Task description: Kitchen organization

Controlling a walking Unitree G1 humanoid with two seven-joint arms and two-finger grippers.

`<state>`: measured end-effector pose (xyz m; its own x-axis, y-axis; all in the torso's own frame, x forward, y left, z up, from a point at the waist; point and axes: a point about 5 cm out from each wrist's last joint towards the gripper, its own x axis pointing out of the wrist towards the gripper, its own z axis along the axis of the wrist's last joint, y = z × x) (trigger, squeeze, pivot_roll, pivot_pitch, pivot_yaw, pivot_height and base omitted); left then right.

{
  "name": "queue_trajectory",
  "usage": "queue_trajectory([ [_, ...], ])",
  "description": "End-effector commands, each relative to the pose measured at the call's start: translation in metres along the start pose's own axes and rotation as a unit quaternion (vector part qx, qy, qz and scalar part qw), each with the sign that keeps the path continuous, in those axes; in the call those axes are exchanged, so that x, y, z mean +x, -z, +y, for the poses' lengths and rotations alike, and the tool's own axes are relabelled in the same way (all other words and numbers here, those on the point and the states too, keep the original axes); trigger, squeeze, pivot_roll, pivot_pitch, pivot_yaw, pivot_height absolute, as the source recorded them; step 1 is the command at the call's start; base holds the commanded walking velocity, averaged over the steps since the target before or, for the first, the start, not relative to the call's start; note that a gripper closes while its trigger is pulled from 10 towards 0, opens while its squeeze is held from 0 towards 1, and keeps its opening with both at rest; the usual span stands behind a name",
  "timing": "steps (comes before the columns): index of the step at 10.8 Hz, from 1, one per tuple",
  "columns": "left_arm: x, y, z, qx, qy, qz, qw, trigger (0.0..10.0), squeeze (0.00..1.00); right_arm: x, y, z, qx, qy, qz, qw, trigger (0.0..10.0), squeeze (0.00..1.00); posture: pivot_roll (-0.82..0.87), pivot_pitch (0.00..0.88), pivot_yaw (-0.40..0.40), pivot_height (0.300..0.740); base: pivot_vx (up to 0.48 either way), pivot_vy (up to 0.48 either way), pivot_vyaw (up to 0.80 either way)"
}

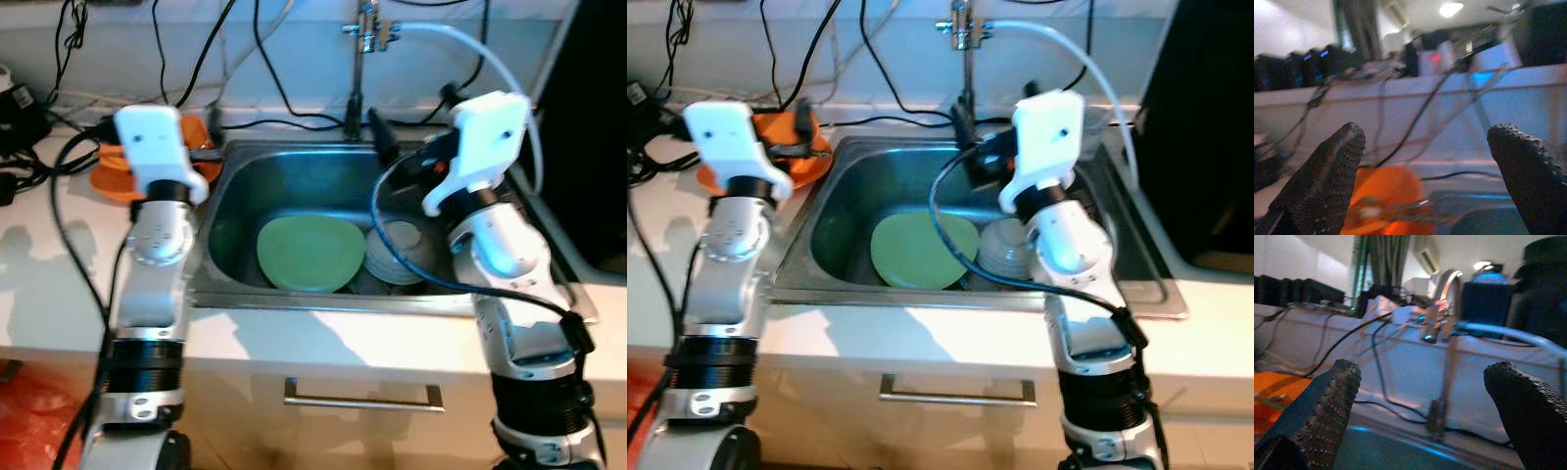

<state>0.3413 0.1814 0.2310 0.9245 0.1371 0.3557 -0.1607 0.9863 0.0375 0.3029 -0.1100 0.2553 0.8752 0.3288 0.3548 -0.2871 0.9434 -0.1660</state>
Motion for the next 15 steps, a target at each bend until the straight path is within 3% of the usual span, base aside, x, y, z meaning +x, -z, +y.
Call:
queue_trajectory([
  [1,-0.001,0.009,0.015,0.002,-0.036,0.029,0.999,10.0,0.00,-0.002,-0.003,0.007,0.016,-0.021,-0.001,1.000,10.0,0.39,-0.03,0.000,0.044,0.740,0.000,0.000,0.00],
  [3,0.000,0.010,0.031,-0.001,-0.067,0.042,0.997,10.0,0.00,-0.006,-0.002,0.012,0.030,-0.037,0.011,0.999,10.0,0.39,-0.01,0.000,0.028,0.740,0.000,0.000,0.00],
  [5,0.000,0.010,0.031,-0.001,-0.067,0.042,0.997,10.0,0.00,-0.006,-0.002,0.012,0.030,-0.037,0.011,0.999,10.0,0.39,-0.01,0.000,0.028,0.740,0.000,0.000,0.00],
  [6,0.003,0.009,0.045,-0.004,-0.098,0.048,0.994,10.0,0.00,-0.007,0.002,0.018,0.050,-0.069,0.028,0.996,10.0,0.36,0.00,0.000,0.016,0.740,0.000,0.000,0.00],
  [7,0.002,0.014,0.068,-0.018,-0.155,0.071,0.985,10.0,0.00,-0.013,0.009,0.034,0.078,-0.148,0.056,0.984,10.0,0.29,0.01,0.000,0.010,0.740,0.000,0.000,0.00],
  [9,0.005,0.001,0.072,-0.001,-0.154,0.039,0.987,10.0,0.00,-0.018,0.008,0.044,0.107,-0.181,0.066,0.975,10.0,0.33,0.01,0.000,0.004,0.740,0.000,0.000,0.00],
  [10,0.006,0.003,0.074,-0.014,-0.163,0.050,0.985,10.0,0.00,-0.020,0.007,0.049,0.111,-0.198,0.068,0.971,10.0,0.33,0.01,0.000,0.004,0.740,0.000,0.000,0.00],
  [12,-0.002,0.033,0.080,-0.065,-0.201,0.123,0.970,10.0,0.00,-0.025,0.006,0.053,0.111,-0.222,0.081,0.965,10.0,0.31,-0.01,0.000,0.006,0.740,0.000,0.000,0.00],
  [15,-0.009,0.067,0.079,-0.105,-0.206,0.202,0.952,10.0,0.00,-0.037,0.007,0.058,0.114,-0.246,0.104,0.957,10.0,0.29,-0.04,0.011,0.005,0.740,0.000,0.000,0.00],
])
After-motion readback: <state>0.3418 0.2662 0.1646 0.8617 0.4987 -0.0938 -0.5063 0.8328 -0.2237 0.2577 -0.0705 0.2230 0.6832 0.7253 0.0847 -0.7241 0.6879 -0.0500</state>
